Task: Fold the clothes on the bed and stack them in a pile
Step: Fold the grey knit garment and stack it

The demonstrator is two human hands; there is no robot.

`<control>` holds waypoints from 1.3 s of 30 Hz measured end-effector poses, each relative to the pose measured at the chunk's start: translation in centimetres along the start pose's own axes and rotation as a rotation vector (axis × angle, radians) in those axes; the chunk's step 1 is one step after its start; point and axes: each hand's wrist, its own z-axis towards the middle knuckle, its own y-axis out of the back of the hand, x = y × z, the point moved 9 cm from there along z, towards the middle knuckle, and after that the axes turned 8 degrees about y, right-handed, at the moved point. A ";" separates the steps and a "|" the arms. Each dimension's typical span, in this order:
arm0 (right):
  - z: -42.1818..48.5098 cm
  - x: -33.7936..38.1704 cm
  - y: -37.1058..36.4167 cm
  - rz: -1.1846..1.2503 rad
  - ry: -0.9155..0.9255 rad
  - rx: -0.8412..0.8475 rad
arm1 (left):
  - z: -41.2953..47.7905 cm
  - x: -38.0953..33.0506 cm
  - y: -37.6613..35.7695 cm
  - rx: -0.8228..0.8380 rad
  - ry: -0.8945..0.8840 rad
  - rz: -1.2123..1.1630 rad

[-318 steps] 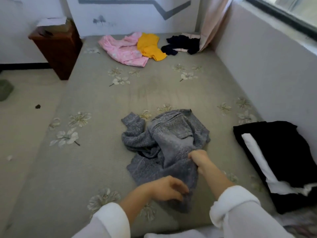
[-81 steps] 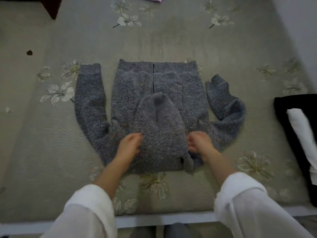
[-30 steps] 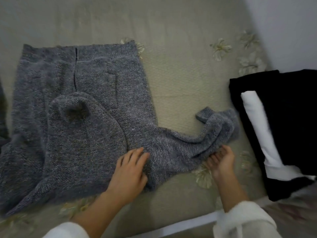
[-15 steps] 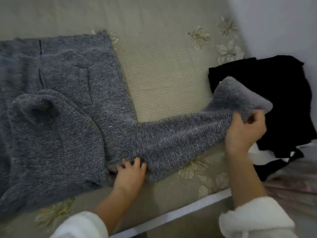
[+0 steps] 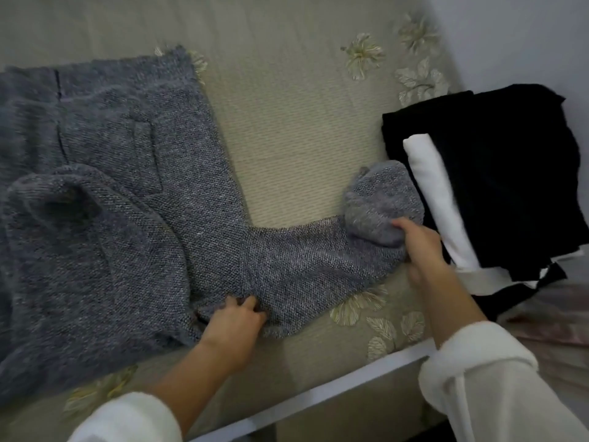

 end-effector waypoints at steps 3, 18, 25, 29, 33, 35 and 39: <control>-2.3 5.2 -1.7 0.184 0.128 -0.109 | -0.1 0.5 -0.2 0.012 -0.007 -0.091; -21.9 12.9 -39.3 -1.033 1.122 0.983 | -2.1 4.1 -1.6 -0.122 -0.089 -0.682; -15.3 3.2 -34.4 -1.349 0.961 0.915 | -1.7 3.9 -2.1 -0.201 -0.194 -0.500; -17.4 -2.1 -32.9 -1.480 1.088 1.090 | -2.3 2.9 -2.5 -0.181 -0.234 -0.220; -17.5 -4.9 -32.2 -1.601 1.151 1.050 | -4.6 3.6 -2.1 -0.302 -0.296 -0.106; -16.7 -4.3 -31.7 -1.629 1.166 0.920 | -6.2 5.5 -0.7 -0.457 -0.286 -0.240; -15.1 -4.6 -29.6 -1.638 0.986 0.711 | -7.6 11.4 0.0 -0.687 -0.053 -0.612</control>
